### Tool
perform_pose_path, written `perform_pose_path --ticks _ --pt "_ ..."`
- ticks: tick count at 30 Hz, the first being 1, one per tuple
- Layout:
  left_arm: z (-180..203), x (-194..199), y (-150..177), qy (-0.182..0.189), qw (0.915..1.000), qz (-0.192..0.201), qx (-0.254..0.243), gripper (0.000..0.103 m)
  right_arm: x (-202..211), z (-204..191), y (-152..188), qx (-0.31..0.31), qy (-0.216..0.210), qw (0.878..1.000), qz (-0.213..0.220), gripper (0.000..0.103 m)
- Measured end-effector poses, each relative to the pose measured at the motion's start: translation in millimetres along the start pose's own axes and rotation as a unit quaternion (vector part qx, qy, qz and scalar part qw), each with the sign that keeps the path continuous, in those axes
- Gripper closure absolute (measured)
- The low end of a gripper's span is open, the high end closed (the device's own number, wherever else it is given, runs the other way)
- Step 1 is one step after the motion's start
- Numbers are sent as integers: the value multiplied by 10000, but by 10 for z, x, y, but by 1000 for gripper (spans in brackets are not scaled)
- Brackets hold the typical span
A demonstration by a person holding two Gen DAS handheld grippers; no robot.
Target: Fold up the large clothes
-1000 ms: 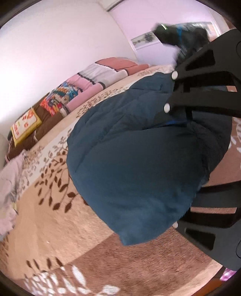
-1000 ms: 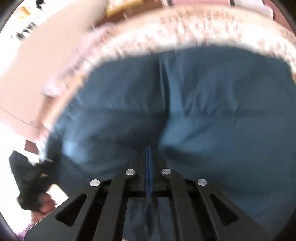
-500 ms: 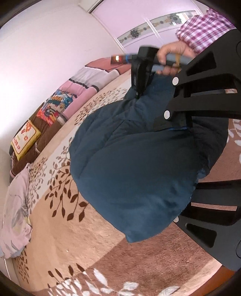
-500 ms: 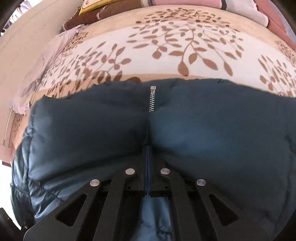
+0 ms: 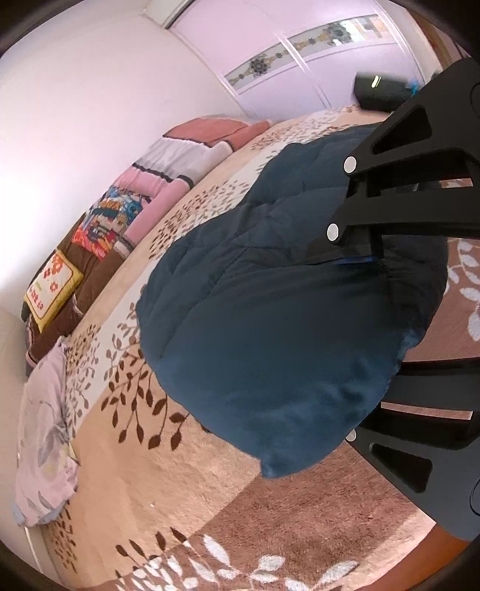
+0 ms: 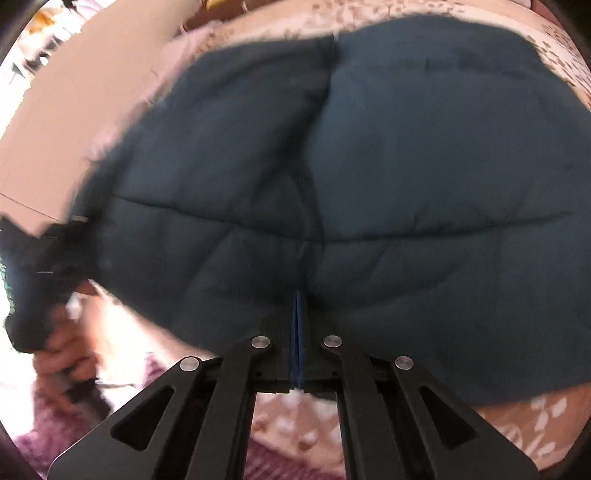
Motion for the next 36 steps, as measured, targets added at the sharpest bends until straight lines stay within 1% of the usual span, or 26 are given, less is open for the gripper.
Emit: perform_pose_path --ticks 2,4,7,9,10,12,13,14,16,18,20,21,22,23,25,27,29,30,31,33,34,35,36 --pt "102 60 25 -61 9998 66 -163 80 -146 8 -93 -62 22 10000 -59 102" --pt "186 115 27 -99 9995 125 -279 80 -206 -33 -141 68 132 9999 -12 103" --pt "318 199 13 -187 9987 240 -414 81 -173 -76 -116 90 182 9998 13 103" --pt "419 273 -16 -220 9976 331 -568 81 -27 -90 -71 21 13 10000 39 102" --pt "468 302 -19 -244 9970 359 -648 81 167 -79 -13 2 -224 9994 250 102" --pt "600 362 -17 -317 9946 429 -886 81 529 -11 74 56 -347 9967 737 102" --pt "661 375 -18 -346 9936 454 -972 81 788 119 144 -17 -310 9938 1066 102" --pt "737 390 -23 -383 9922 485 -1079 81 932 237 188 -133 -261 9918 1244 102" --pt "908 428 -18 -428 9890 559 -1299 81 1207 602 283 -513 -153 9862 1569 102" --pt "1109 470 -1 -443 9848 633 -1553 81 1351 1038 375 -1029 -16 9792 1748 101" --pt "1324 503 25 -450 9801 681 -1809 81 1323 1404 387 -1468 -28 9735 1752 100" --pt "1445 515 49 -450 9769 704 -1968 81 1263 1512 394 -1603 -25 9727 1680 100" --pt "1633 525 93 -451 9711 730 -2226 81 1142 1588 384 -1700 -99 9729 1564 100" --pt "1744 528 117 -453 9675 745 -2375 81 1028 1617 350 -1700 -310 9746 1425 100" --pt "2080 508 230 -395 9558 748 -2816 81 797 1595 299 -1660 -723 9759 1215 100" --pt "2361 452 353 -276 9463 691 -3145 81 707 1541 252 -1591 -869 9759 1218 100" --pt "2692 300 545 -131 9338 560 -3532 81 691 1556 178 -1554 -1038 9749 1209 100" --pt "2835 201 652 -46 9277 478 -3702 81 689 1544 194 -1550 -1120 9741 1205 100" --pt "2939 120 733 18 9225 421 -3836 81 682 1567 195 -1545 -1260 9725 1207 100" --pt "3167 -121 983 165 9079 221 -4182 81 693 1651 221 -1579 -1521 9680 1221 100" --pt "3233 -210 1079 223 9042 132 -4263 81 708 1718 224 -1619 -1654 9651 1228 100" --pt "3298 -318 1195 281 8997 14 -4356 81 726 1781 242 -1694 -1883 9595 1230 100" --pt "3348 -457 1337 322 8933 -148 -4480 81 726 1823 269 -1742 -2044 9553 1236 100"
Point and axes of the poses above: each gripper's, at about its wrist camera, not at the fingertips, and x roughly against the way its jaws point, z to its right, y to its underside, the point moved 3 cm from there along -x, roughly the way its jaws point, and after that the axes turned 9 degrees about -z, right-handed, at the moved point
